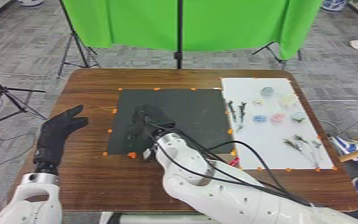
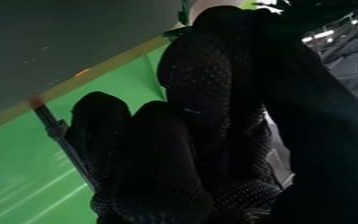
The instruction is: Arrange flowers
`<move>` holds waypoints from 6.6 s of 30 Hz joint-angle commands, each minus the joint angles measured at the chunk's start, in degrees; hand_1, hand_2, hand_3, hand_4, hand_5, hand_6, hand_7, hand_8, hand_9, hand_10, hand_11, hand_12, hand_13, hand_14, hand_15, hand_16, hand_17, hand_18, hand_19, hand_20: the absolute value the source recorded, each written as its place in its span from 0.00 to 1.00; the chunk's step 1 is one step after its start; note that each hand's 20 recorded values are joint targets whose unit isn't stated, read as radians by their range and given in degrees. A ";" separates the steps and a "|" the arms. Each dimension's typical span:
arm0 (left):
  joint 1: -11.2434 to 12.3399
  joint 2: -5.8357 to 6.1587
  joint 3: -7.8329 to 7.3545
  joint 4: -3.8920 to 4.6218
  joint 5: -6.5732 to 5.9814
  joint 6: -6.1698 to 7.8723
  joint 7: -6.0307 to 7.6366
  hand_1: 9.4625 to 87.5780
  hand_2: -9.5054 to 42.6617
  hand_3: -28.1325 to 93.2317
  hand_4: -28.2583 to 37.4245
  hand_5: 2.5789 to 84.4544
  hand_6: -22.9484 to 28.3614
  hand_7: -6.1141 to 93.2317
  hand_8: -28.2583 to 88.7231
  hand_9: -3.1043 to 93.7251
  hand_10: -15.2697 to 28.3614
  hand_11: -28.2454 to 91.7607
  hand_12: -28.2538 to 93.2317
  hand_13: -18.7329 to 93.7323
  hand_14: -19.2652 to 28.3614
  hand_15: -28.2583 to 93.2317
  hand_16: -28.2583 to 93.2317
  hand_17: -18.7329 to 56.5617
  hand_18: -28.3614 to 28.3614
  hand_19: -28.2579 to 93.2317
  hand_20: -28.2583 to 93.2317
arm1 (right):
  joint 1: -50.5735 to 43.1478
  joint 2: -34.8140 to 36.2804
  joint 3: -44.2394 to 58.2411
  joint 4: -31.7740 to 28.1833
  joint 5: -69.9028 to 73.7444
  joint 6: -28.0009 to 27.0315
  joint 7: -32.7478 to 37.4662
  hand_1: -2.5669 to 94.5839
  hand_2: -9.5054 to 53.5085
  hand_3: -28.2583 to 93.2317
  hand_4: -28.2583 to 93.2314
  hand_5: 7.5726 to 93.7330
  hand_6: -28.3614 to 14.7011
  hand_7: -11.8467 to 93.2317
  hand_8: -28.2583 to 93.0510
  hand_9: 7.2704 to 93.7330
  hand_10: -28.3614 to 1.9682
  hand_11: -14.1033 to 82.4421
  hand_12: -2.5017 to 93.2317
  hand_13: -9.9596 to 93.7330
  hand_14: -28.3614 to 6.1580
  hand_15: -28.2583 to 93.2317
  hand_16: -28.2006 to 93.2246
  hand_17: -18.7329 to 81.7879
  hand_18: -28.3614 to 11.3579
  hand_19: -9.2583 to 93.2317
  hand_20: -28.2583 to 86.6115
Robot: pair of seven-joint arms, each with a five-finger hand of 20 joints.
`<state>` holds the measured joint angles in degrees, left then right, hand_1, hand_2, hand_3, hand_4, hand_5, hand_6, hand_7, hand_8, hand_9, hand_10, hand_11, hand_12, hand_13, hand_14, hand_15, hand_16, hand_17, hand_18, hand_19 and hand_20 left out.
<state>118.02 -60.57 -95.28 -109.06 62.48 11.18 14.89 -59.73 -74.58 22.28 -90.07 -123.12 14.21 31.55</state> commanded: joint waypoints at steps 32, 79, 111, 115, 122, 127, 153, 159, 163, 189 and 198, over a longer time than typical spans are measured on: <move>1.38 -1.20 -0.92 -0.15 0.32 -0.92 -0.97 0.14 0.34 0.78 0.00 0.56 0.51 0.17 0.19 0.56 0.70 0.42 0.34 0.51 0.82 0.44 0.23 0.30 0.82 0.41 0.40 | -3.44 2.45 5.06 -4.49 15.37 -12.20 -21.40 0.30 0.20 0.79 0.14 0.77 0.60 0.33 0.17 0.88 0.50 0.33 0.24 0.97 0.76 0.79 0.52 0.73 0.17 1.00 0.70; 4.73 -1.91 -3.71 -2.19 0.55 -0.70 -2.01 0.13 0.34 0.78 0.00 0.56 0.51 0.16 0.19 0.56 0.70 0.42 0.34 0.51 0.82 0.44 0.24 0.30 0.83 0.41 0.40 | -13.01 22.68 27.00 -27.59 22.26 -2.72 -24.15 0.20 0.16 0.79 0.14 0.65 0.60 0.28 0.18 0.75 0.47 0.27 0.19 0.95 0.71 0.85 0.48 0.73 0.14 1.00 0.76; 6.98 -1.64 -5.53 -3.97 1.56 -1.00 -3.18 0.14 0.32 0.78 0.00 0.56 0.51 0.16 0.19 0.55 0.70 0.42 0.34 0.51 0.82 0.44 0.24 0.30 0.83 0.41 0.40 | -61.09 37.18 73.07 -24.46 -4.93 -15.50 4.33 0.26 0.00 0.75 0.06 0.76 0.59 0.29 0.18 0.86 0.51 0.48 0.33 0.94 0.72 0.85 0.53 0.72 0.15 1.00 0.74; 7.11 -1.62 -5.64 -3.99 1.61 -1.14 -3.39 0.14 0.32 0.78 0.00 0.56 0.51 0.16 0.19 0.55 0.70 0.42 0.34 0.51 0.81 0.44 0.24 0.30 0.83 0.41 0.40 | -62.04 37.08 72.65 -24.27 -4.97 -16.44 4.21 0.28 0.00 0.75 0.06 0.77 0.59 0.29 0.18 0.86 0.52 0.48 0.33 0.93 0.73 0.85 0.53 0.72 0.16 1.00 0.74; 7.21 -1.64 -5.59 -4.12 1.59 -1.16 -3.40 0.14 0.32 0.78 0.00 0.56 0.51 0.16 0.19 0.55 0.70 0.42 0.34 0.51 0.82 0.44 0.24 0.30 0.83 0.41 0.40 | -61.24 37.17 69.99 -23.12 -4.71 -14.87 4.75 0.39 0.00 0.78 0.06 0.81 0.63 0.33 0.17 0.90 0.55 0.49 0.32 0.94 0.75 0.85 0.52 0.73 0.18 1.00 0.73; 6.93 -1.60 -5.42 -3.94 1.54 -1.31 -3.20 0.14 0.32 0.78 0.00 0.56 0.50 0.16 0.19 0.55 0.70 0.42 0.34 0.51 0.82 0.44 0.24 0.30 0.83 0.41 0.40 | -60.71 37.65 69.63 -22.93 -2.88 -11.19 4.56 0.55 0.00 0.72 0.08 0.87 0.65 0.36 0.36 0.96 0.60 0.53 0.33 0.97 0.79 0.84 0.52 0.76 0.19 1.00 0.73; 6.62 -1.23 -5.72 -4.14 2.44 -3.55 -5.02 0.14 0.32 0.78 0.01 0.55 0.51 0.16 0.19 0.54 0.70 0.41 0.34 0.50 0.82 0.43 0.24 0.30 0.83 0.41 0.40 | -22.58 19.07 34.33 -27.01 7.48 -1.83 5.77 0.58 0.00 0.72 0.12 0.89 0.64 0.42 0.38 0.98 0.60 0.61 0.33 1.00 0.81 0.84 0.52 0.82 0.23 1.00 0.74; 6.76 -1.37 -5.77 -4.25 2.64 -4.05 -5.51 0.14 0.32 0.78 0.01 0.55 0.51 0.16 0.19 0.54 0.70 0.41 0.34 0.50 0.81 0.43 0.24 0.30 0.83 0.41 0.40 | -20.90 14.17 30.24 -22.95 7.91 -2.20 6.43 0.59 0.00 0.71 0.12 0.89 0.64 0.44 0.39 0.98 0.61 0.63 0.32 1.00 0.83 0.85 0.50 0.83 0.26 1.00 0.73; 6.84 -1.32 -5.92 -4.24 2.75 -4.49 -5.94 0.14 0.31 0.78 0.01 0.55 0.51 0.16 0.19 0.54 0.70 0.41 0.34 0.50 0.82 0.43 0.24 0.30 0.83 0.41 0.40 | -20.26 11.60 28.57 -20.99 7.61 -2.24 6.96 0.59 0.00 0.70 0.13 0.89 0.63 0.45 0.39 0.98 0.61 0.64 0.32 1.00 0.84 0.85 0.49 0.84 0.27 1.00 0.73; 6.77 -1.33 -6.47 -4.47 3.91 -7.22 -8.50 0.14 0.30 0.78 0.01 0.54 0.50 0.16 0.19 0.53 0.70 0.41 0.34 0.49 0.82 0.43 0.24 0.29 0.83 0.41 0.40 | -18.79 6.90 22.36 -14.97 28.04 6.83 6.38 0.61 0.00 0.67 0.13 0.87 0.61 0.46 0.37 1.00 0.58 0.59 0.27 1.00 0.89 0.81 0.40 0.87 0.36 1.00 0.60; 6.80 -1.48 -6.48 -4.47 4.05 -7.65 -8.77 0.14 0.30 0.78 0.01 0.54 0.51 0.16 0.19 0.53 0.70 0.41 0.34 0.49 0.81 0.42 0.24 0.28 0.83 0.41 0.39 | -17.90 6.63 20.40 -13.41 30.79 8.85 4.06 0.61 0.00 0.68 0.13 0.87 0.60 0.45 0.37 1.00 0.58 0.58 0.26 1.00 0.88 0.80 0.39 0.87 0.38 1.00 0.56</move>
<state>124.19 -61.72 -101.63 -113.40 66.11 4.38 7.03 -78.09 -67.07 44.18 -104.53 -93.48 21.66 37.70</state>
